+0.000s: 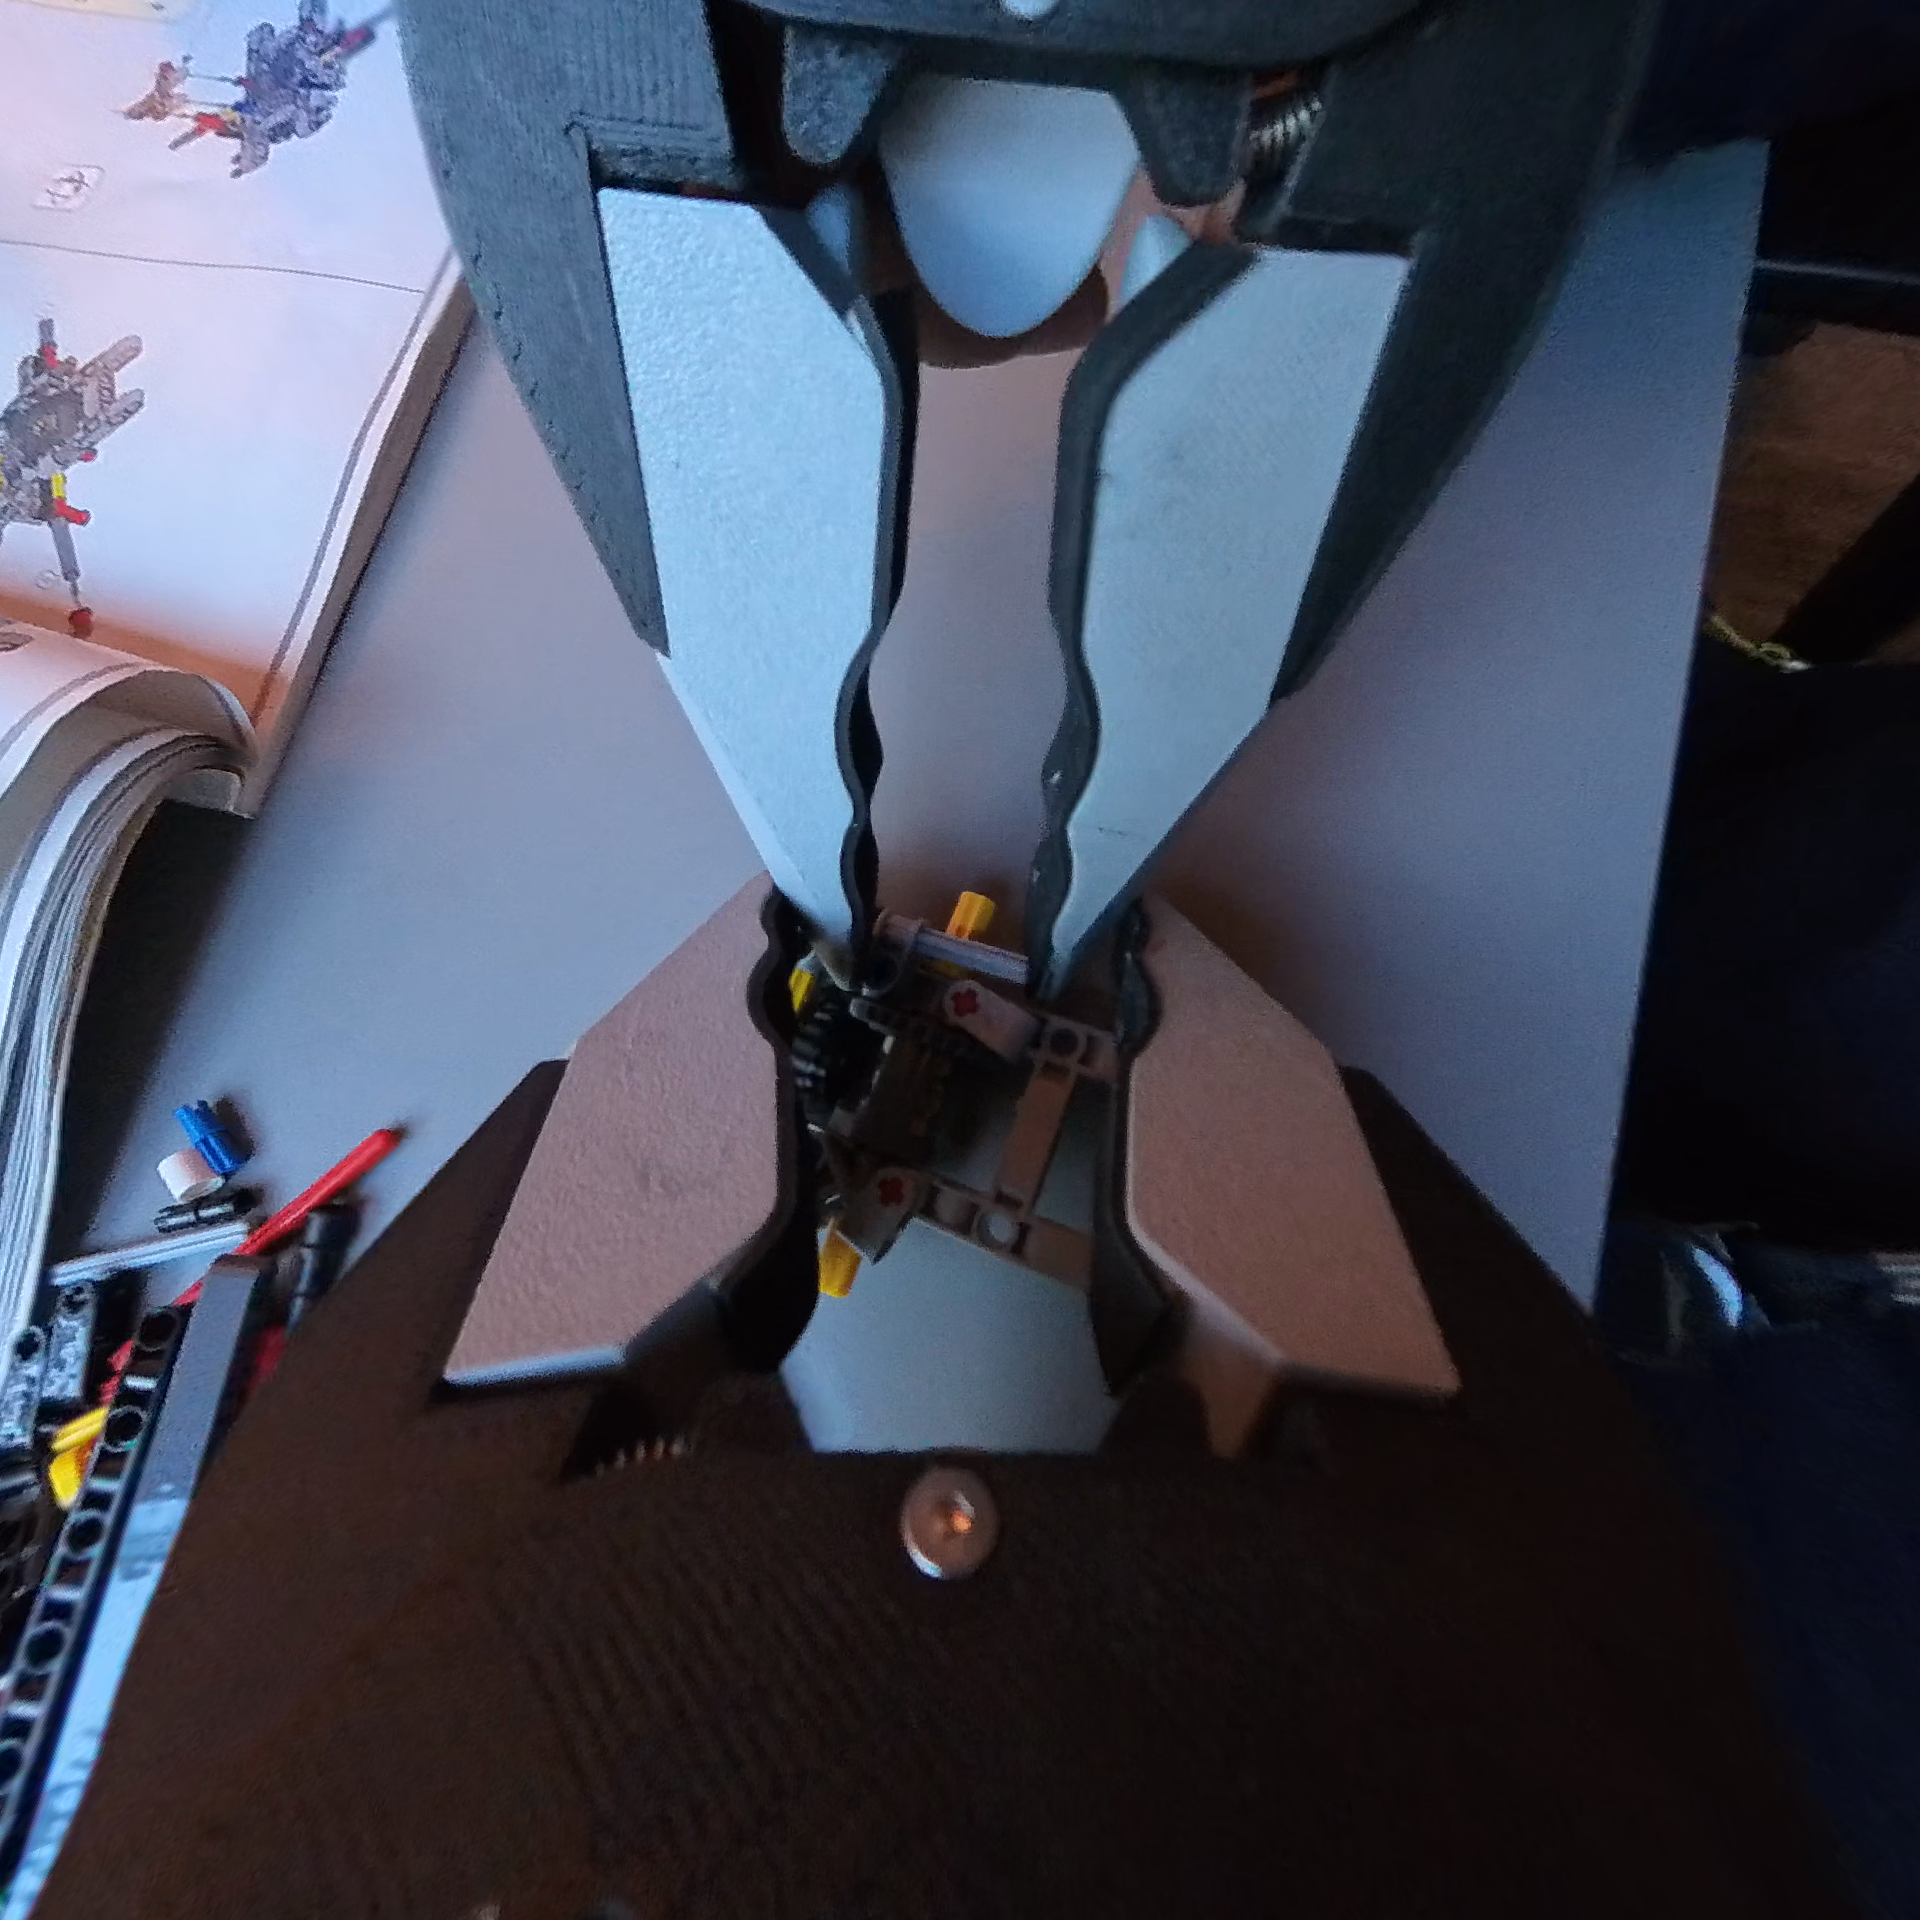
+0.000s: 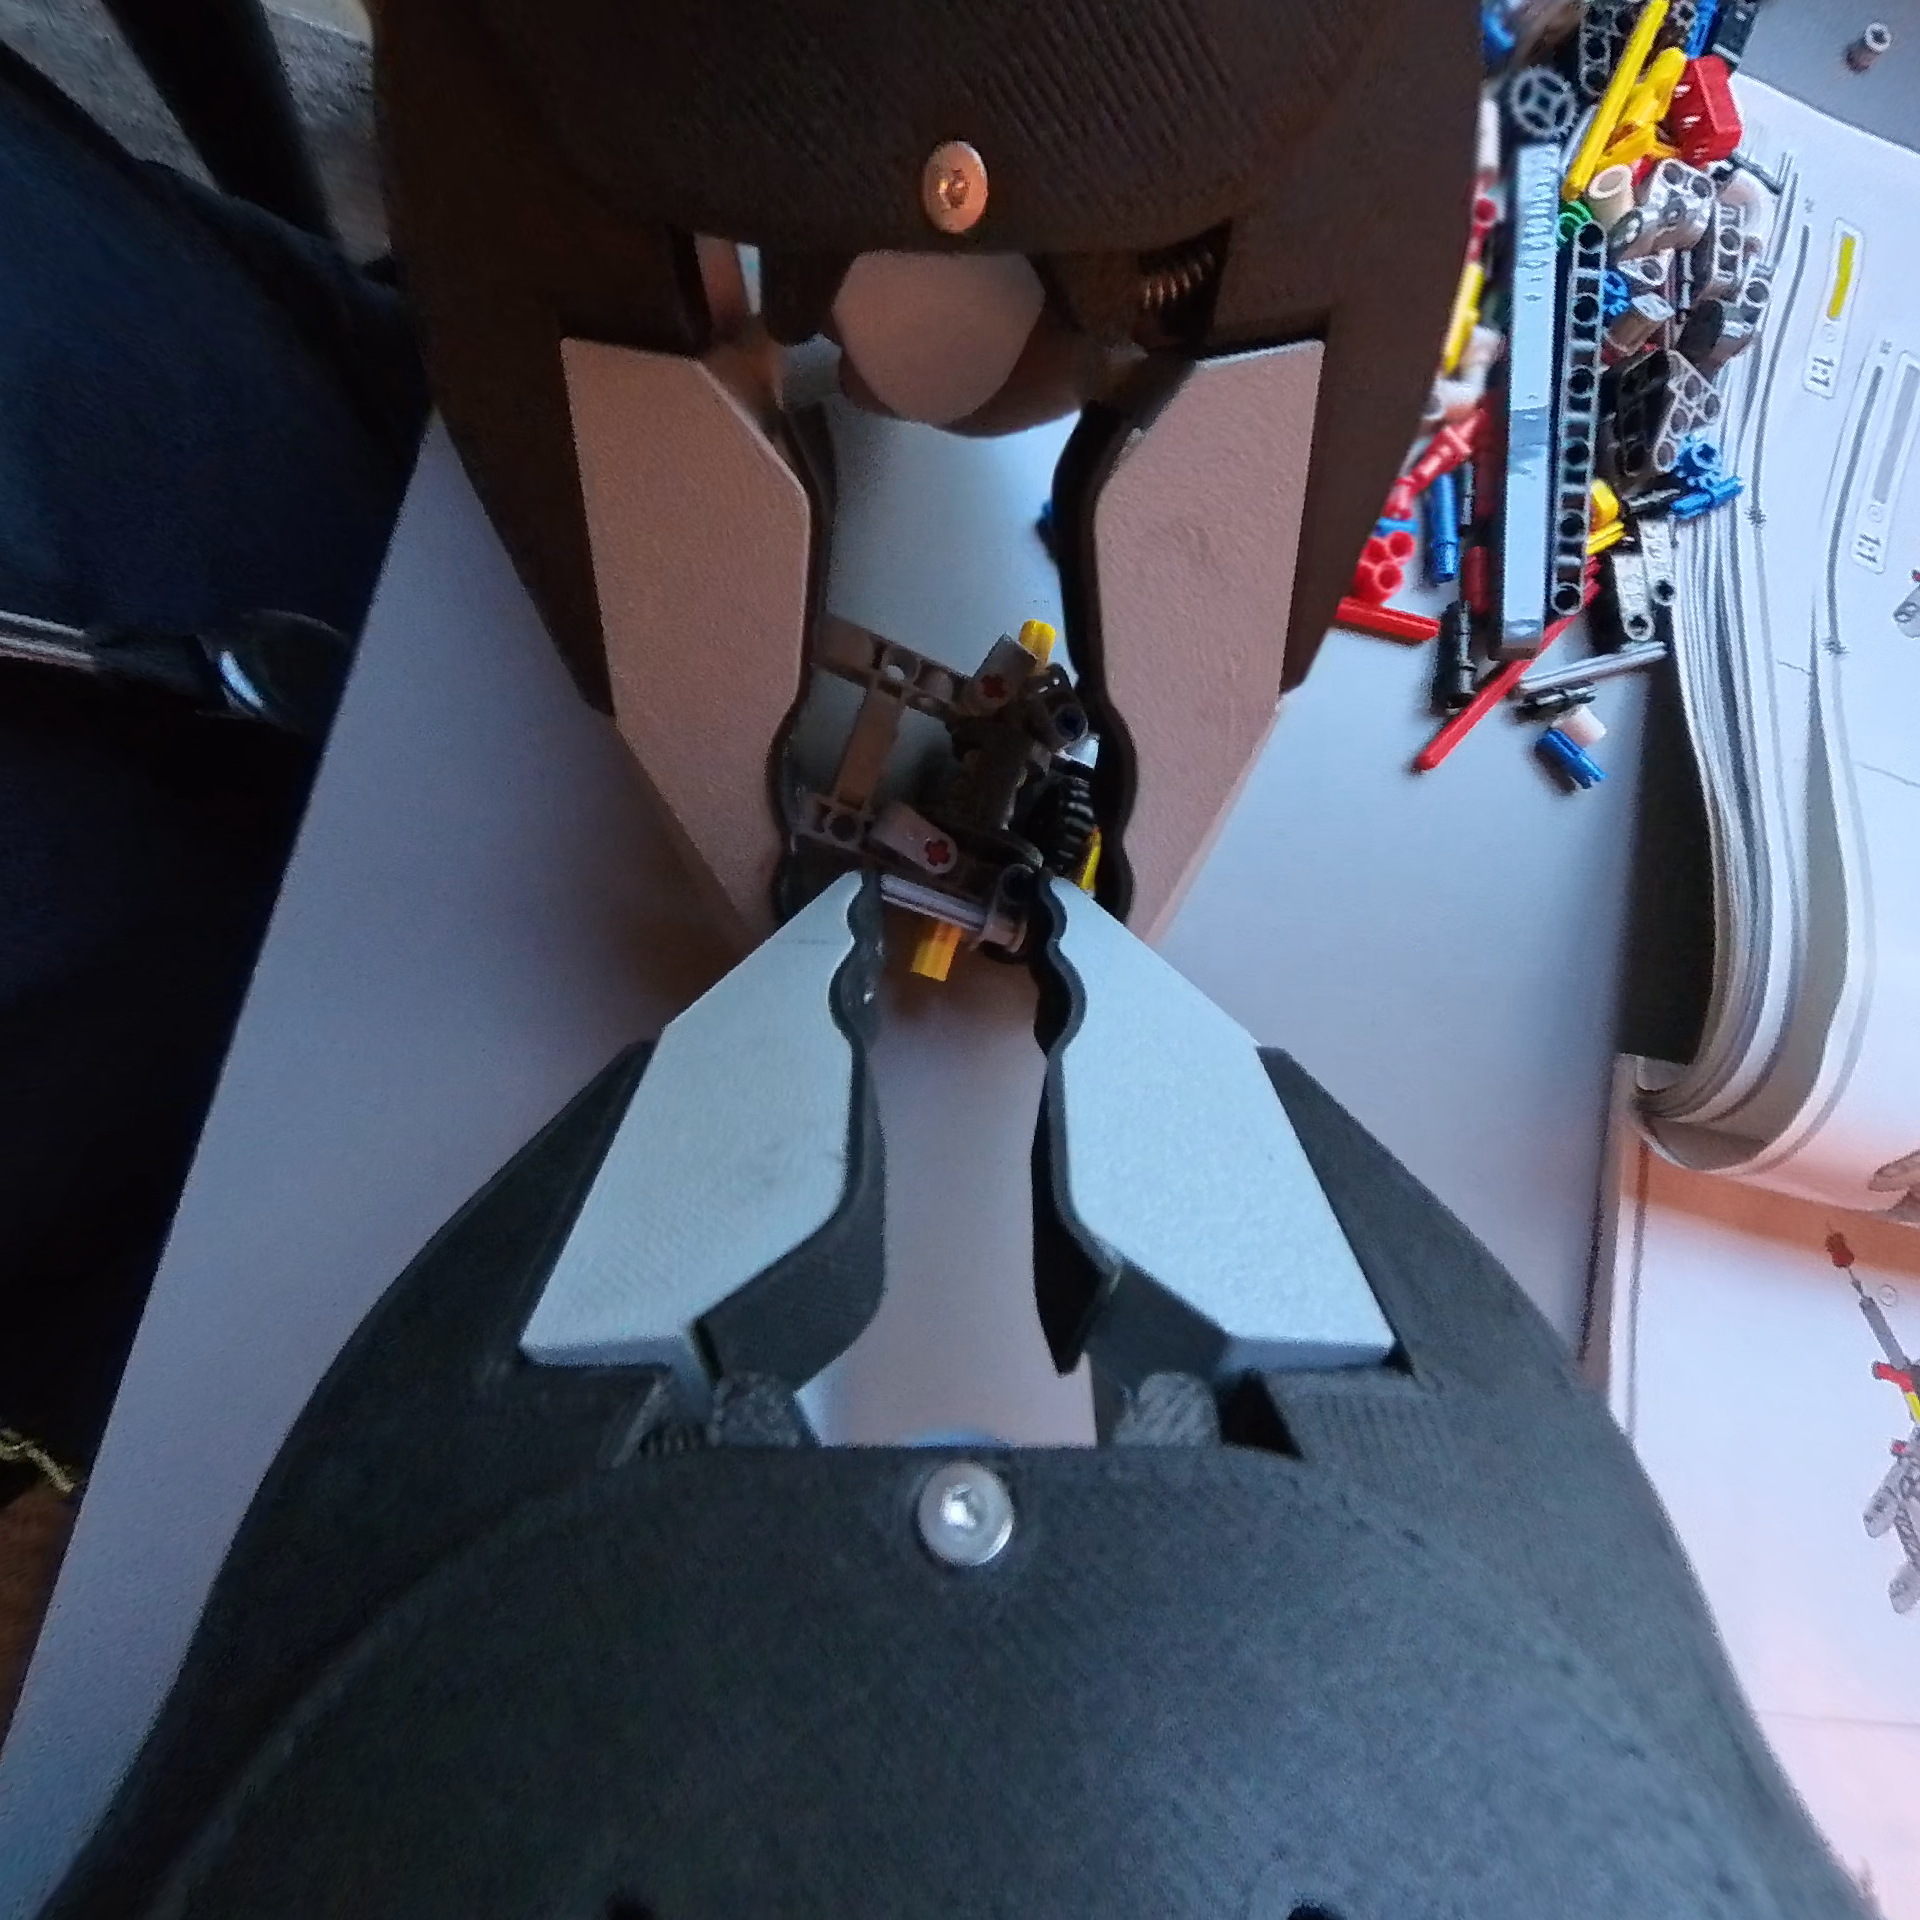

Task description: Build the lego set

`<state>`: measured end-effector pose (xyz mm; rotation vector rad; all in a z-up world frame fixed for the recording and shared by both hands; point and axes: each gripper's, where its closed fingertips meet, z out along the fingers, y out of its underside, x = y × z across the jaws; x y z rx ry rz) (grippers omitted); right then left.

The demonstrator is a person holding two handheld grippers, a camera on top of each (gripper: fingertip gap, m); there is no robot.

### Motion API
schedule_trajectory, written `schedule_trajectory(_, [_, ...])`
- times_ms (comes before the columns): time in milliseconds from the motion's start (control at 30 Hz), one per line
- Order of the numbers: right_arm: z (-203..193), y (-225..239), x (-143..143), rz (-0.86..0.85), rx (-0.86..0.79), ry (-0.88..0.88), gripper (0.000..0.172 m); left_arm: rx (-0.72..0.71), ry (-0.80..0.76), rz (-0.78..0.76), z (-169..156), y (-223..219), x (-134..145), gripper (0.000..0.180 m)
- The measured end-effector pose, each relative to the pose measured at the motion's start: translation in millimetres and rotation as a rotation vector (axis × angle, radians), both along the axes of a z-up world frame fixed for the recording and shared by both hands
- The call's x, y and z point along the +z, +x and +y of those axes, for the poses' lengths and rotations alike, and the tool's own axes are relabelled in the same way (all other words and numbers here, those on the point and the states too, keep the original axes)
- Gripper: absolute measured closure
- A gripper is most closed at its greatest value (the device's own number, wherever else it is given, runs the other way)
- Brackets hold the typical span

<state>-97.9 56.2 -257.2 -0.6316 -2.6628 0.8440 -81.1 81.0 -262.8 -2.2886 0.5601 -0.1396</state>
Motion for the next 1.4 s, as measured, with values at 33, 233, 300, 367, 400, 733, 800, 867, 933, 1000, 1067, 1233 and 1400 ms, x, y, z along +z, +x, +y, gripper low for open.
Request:
schedule_trajectory(33, [-1.6,1.7,0.3,-0.008,0.005,-0.015,0.146,0.002,-0.008,-0.013,-1.4,2.0,0.4,0.118])
schedule_trajectory(233, [-4.9,2.0,1.4,-0.009,-0.004,-0.088,0.144,-0.036,-0.017,-0.068,-4.3,9.1,4.2,0.102])
schedule_trajectory(300, [-3.5,2.2,1.9,-0.029,-0.015,-0.116,0.145,-0.043,-0.03,-0.071,-6.8,8.5,2.6,0.1])
schedule_trajectory(367, [-1.9,2.6,2.7,-0.054,-0.03,-0.151,0.144,-0.045,-0.03,-0.083,-9.3,7.3,2.9,0.099])
schedule_trajectory(400, [-1.5,2.5,3.2,-0.073,-0.041,-0.172,0.144,-0.041,-0.029,-0.097,-9.8,6.8,3.5,0.099])
schedule_trajectory(733, [-2.1,5.3,6.9,-0.236,-0.11,-0.326,0.145,0.12,0.027,-0.221,-4.4,7.9,7.2,0.103])
schedule_trajectory(800, [-3.1,6.4,7.1,-0.218,-0.094,-0.313,0.148,0.114,0.033,-0.185,-7.2,8.9,5.8,0.104])
schedule_trajectory(867, [-3.7,6.8,7.6,-0.167,-0.075,-0.27,0.146,0.111,0.024,-0.196,-8.2,9.8,6.1,0.103])
schedule_trajectory(933, [-3.3,6.2,8.7,-0.116,-0.07,-0.225,0.145,0.119,0.01,-0.218,-8.5,9.8,7.2,0.101])
schedule_trajectory(1000, [-3.9,6.8,8.6,-0.093,-0.076,-0.186,0.144,0.146,0.009,-0.247,-6.9,9.5,9.0,0.101])
schedule_trajectory(1067, [-6.2,9.1,8.0,-0.077,-0.072,-0.137,0.143,0.192,0.023,-0.281,-5.0,10.0,10.8,0.101])
schedule_trajectory(1233, [-10.3,16.3,6.9,-0.026,-0.059,-0.002,0.145,0.25,0.081,-0.176,-14.2,10.1,9.8,0.1])
schedule_trajectory(1400, [-10.8,18.6,1.4,0.058,-0.023,0.081,0.146,0.085,0.069,-0.044,-40.8,0.8,18.9,0.111])
